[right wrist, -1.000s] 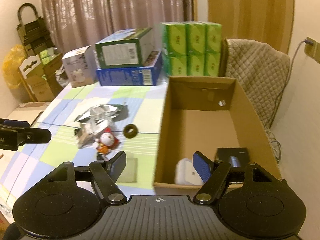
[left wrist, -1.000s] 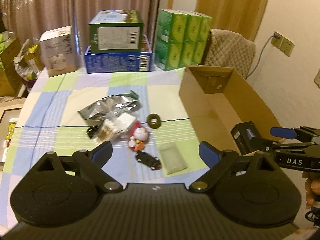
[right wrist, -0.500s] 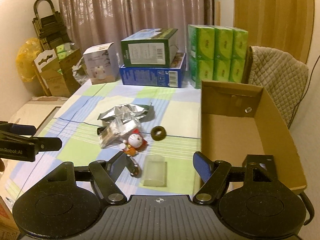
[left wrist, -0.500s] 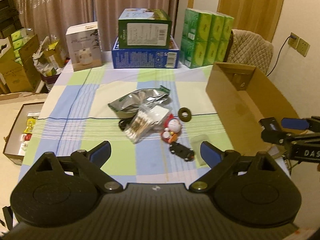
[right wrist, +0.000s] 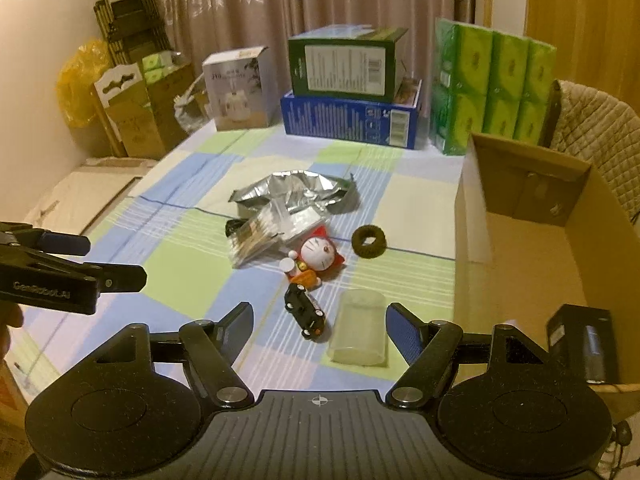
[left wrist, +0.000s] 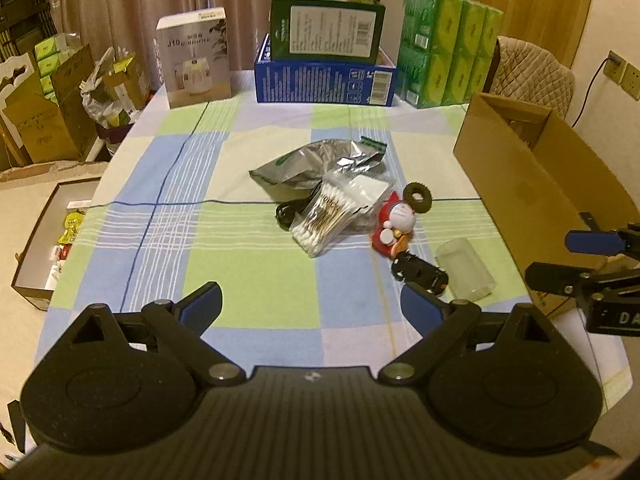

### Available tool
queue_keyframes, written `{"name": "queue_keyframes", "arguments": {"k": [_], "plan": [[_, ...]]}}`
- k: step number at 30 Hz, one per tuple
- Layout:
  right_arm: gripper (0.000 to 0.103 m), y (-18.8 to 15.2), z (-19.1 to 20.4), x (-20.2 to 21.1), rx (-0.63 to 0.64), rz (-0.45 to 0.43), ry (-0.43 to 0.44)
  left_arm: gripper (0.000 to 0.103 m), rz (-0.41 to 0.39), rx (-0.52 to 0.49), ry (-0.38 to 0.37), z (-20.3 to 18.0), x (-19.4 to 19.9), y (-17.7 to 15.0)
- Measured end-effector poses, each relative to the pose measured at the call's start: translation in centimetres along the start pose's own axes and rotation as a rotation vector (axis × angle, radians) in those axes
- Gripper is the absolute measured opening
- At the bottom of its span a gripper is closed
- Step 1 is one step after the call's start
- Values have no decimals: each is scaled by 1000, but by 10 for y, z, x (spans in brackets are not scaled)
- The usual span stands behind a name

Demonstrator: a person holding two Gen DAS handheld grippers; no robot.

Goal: Organize objects
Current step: 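Grasp the clear plastic cup with the right tool, then grasp the red-yellow toy car with the left tool while the right tool holds the cup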

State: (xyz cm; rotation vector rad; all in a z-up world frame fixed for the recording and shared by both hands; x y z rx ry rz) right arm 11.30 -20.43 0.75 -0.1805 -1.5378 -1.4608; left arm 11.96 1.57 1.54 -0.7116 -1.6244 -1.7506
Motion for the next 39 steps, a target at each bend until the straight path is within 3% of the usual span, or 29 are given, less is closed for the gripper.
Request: {"name": "queue_keyframes", "arguments": {"k": [4, 9, 19, 32, 39], "plan": [[68, -2, -7, -31, 7, 43, -14, 94, 17, 3, -6, 1, -20, -4], [49, -5, -22, -68, -4, 84, -65, 94, 49, 6, -26, 0, -47, -11], [47, -7, -51, -109, -26, 152, -136, 94, 86, -1, -43, -7, -82, -16], [47, -14, -54, -117, -51, 184, -82, 94, 94, -5, -53, -11, -90, -16], [46, -13, -32, -120, -46, 192, 61, 94, 99, 8, -55, -1, -87, -22]]}}
Point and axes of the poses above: each gripper's, at about its wrist camera, not at the fingertips, and x roughly against the way its jaws point, z to its left, y to its top, the point moved 3 cm from there along -x, roughly the way its jaws point, and after that the axes turned 10 degrees about y, right-handed, at the moved point
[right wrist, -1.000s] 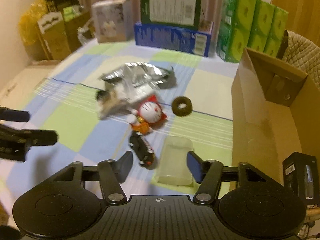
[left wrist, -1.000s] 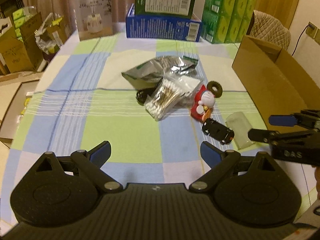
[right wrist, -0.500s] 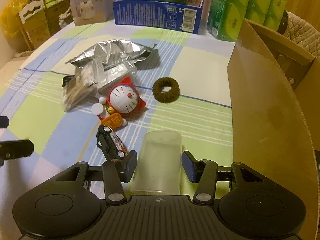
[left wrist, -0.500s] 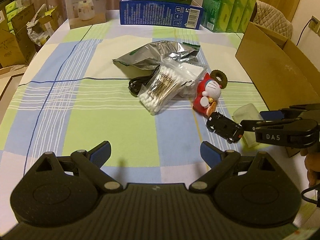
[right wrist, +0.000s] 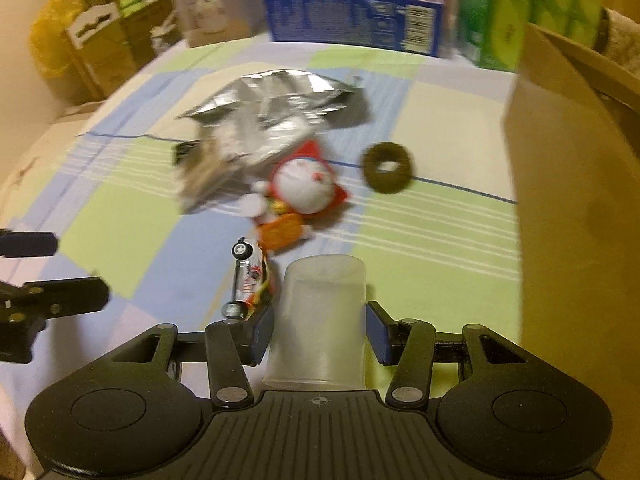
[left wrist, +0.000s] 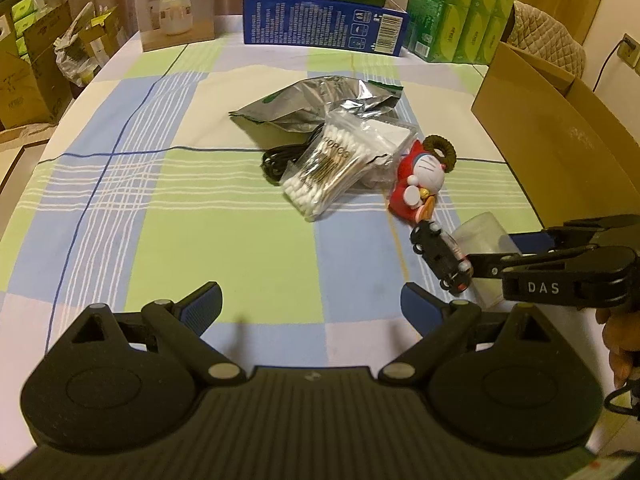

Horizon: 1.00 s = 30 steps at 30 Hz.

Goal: Organize objects
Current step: 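Grasp the red-yellow toy car with the left tool while the right tool holds the cup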

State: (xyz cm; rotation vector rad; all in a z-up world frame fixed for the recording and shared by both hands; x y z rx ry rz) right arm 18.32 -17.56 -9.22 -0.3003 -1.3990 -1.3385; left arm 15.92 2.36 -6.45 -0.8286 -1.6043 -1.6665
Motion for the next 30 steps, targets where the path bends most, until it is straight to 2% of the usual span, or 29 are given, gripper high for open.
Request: {"name": "queue_keyframes", "arguments": {"k": [5, 9, 15, 19, 23, 30], "plan": [[46, 1, 18, -8, 44, 27, 116, 94, 10, 21, 10, 13, 0, -4], [46, -1, 11, -4, 15, 14, 74, 92, 20, 44, -16, 17, -2, -3], [46, -8, -13, 5, -30, 3, -2, 81, 25, 31, -62, -3, -11, 6], [46, -11, -21, 12, -41, -12, -17, 65, 43, 21, -114, -25, -23, 16], [46, -13, -25, 15, -49, -22, -22, 48, 63, -12, -129, -44, -36, 22], [46, -15, -26, 17, -50, -23, -17, 32, 96, -45, -113, -60, -50, 21]]}}
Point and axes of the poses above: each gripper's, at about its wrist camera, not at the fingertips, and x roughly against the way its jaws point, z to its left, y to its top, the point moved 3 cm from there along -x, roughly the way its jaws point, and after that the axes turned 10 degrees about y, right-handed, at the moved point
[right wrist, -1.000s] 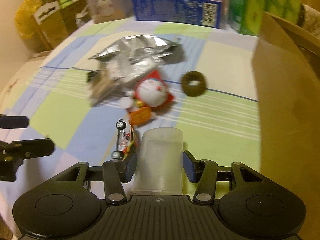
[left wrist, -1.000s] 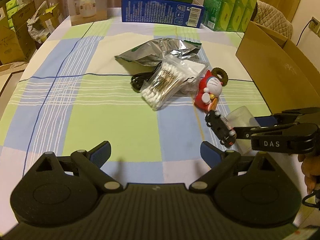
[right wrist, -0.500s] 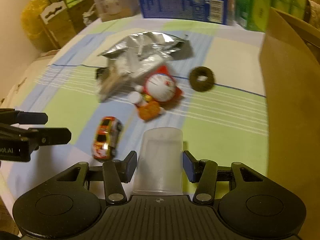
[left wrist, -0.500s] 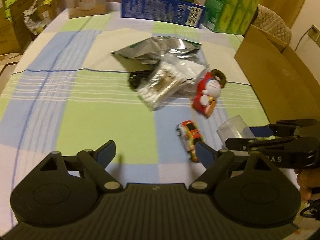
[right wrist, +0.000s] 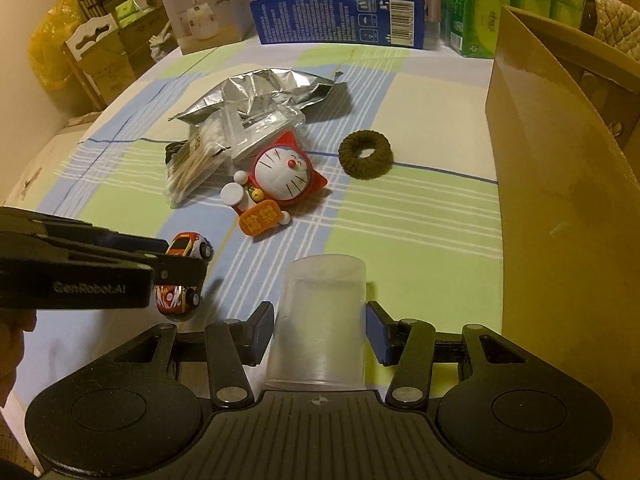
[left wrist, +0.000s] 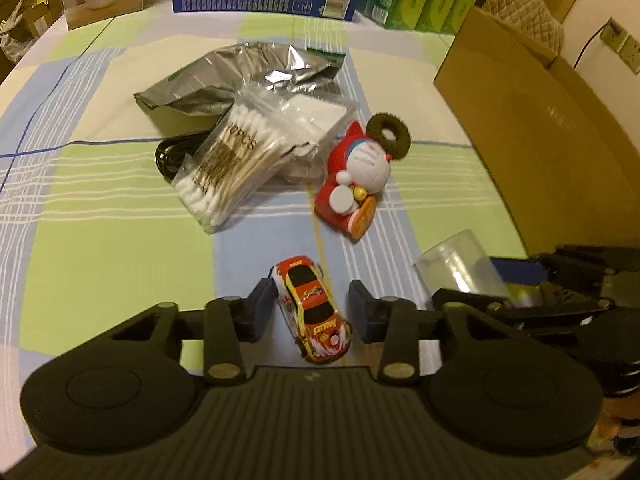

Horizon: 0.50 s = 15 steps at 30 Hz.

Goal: Organize objects
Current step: 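Grasp the red-yellow toy car with the left tool while the right tool holds the cup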

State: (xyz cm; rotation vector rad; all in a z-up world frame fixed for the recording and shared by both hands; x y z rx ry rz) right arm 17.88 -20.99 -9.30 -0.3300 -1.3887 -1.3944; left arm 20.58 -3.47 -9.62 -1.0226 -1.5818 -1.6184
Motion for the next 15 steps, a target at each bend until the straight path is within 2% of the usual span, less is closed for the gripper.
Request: {"name": "queue_keyframes", "arguments": {"k": [4, 15], "plan": [[46, -2, 1, 2, 8, -3, -3, 22, 3, -11, -6, 6, 5, -6], [46, -1, 5, 0, 6, -4, -1, 23, 3, -49, 14, 10, 10, -12]]}}
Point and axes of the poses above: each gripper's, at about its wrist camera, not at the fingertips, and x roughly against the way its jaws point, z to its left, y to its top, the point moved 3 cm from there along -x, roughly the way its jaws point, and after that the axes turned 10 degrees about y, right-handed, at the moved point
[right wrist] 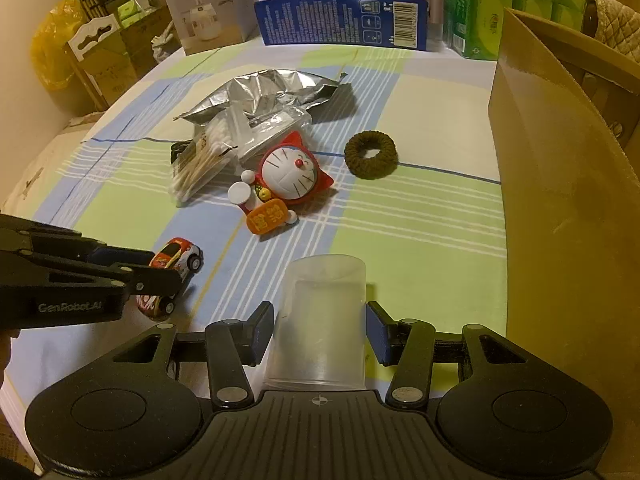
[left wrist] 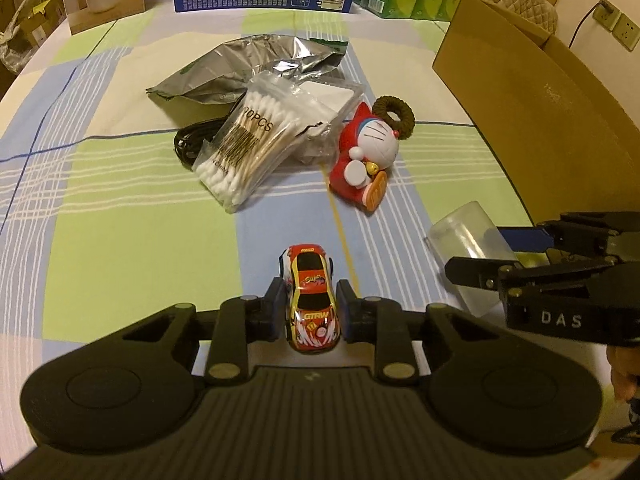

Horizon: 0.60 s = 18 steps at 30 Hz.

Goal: Organize objects
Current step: 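Grasp the red-yellow toy car with the left tool while the right tool holds the cup, then carry the toy car and clear cup over the cardboard box with both tools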

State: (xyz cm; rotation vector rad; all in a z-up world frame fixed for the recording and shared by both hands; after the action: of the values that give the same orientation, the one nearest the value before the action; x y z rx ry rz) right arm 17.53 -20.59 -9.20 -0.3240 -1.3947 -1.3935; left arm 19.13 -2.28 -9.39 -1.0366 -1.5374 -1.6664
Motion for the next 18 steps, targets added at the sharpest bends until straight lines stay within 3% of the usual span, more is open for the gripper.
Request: {"name": "queue_keyframes", "arguments": {"k": [8, 18], "plan": [[46, 4, 4, 8, -1, -18, 13, 22, 14, -8, 21, -2, 2, 3], [46, 19, 23, 46, 23, -78, 14, 22, -31, 43, 22, 1, 45, 8]]}}
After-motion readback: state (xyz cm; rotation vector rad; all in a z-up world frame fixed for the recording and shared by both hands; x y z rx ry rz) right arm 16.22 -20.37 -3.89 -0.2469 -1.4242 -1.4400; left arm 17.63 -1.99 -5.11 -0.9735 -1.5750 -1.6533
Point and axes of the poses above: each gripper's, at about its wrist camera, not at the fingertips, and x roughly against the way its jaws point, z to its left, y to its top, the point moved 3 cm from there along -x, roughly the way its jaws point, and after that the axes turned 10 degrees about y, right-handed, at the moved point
